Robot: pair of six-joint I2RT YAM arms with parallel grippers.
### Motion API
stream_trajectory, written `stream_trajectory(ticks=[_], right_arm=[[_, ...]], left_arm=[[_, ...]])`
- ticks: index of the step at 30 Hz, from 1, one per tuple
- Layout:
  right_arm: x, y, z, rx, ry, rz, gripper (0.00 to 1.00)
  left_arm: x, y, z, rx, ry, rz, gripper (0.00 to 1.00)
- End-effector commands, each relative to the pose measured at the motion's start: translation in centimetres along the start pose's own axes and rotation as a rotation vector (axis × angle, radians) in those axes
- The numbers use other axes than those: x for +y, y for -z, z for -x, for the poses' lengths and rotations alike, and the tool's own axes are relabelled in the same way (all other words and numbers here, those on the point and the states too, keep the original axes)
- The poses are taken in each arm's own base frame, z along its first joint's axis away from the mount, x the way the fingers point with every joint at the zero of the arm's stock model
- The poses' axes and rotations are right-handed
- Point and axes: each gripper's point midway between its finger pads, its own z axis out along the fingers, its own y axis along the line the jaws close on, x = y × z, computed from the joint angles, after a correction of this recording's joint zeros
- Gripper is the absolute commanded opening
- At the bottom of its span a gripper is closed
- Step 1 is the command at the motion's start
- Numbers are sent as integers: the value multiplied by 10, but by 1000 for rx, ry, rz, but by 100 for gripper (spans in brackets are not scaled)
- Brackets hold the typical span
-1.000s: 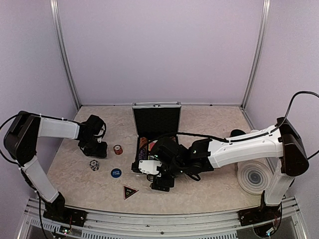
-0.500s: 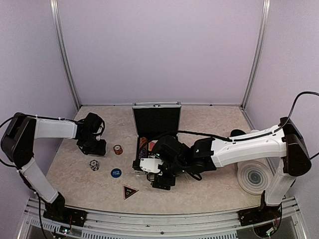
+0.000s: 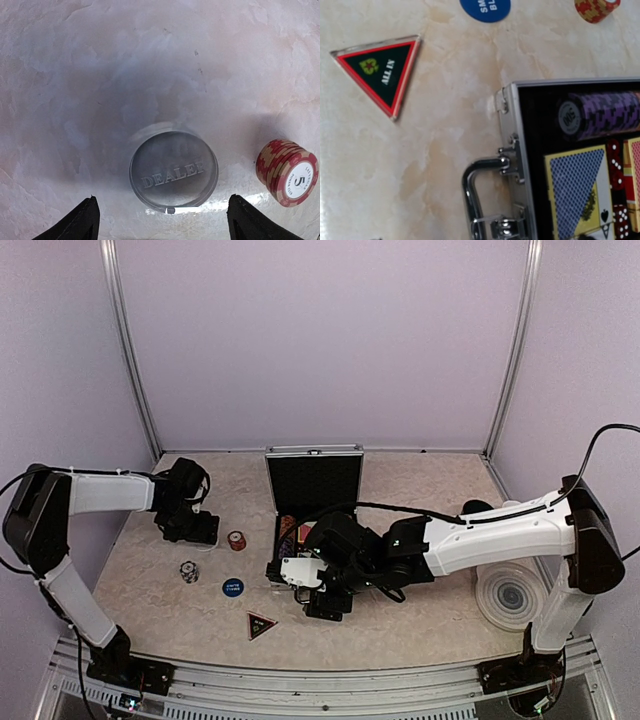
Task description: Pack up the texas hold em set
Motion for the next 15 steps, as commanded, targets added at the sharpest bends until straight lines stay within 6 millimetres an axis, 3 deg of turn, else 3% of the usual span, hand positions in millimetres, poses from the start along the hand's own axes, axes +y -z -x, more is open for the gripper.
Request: stream_trajectory(ticks=[1,15], right_arm=[[-2,7,8,-27,4,-11,84],[-3,12,3,-35,-11,-15,84]], left_arm=[[2,-3,8,10,8,23,87],[-2,-24,2,64,5,-2,83]])
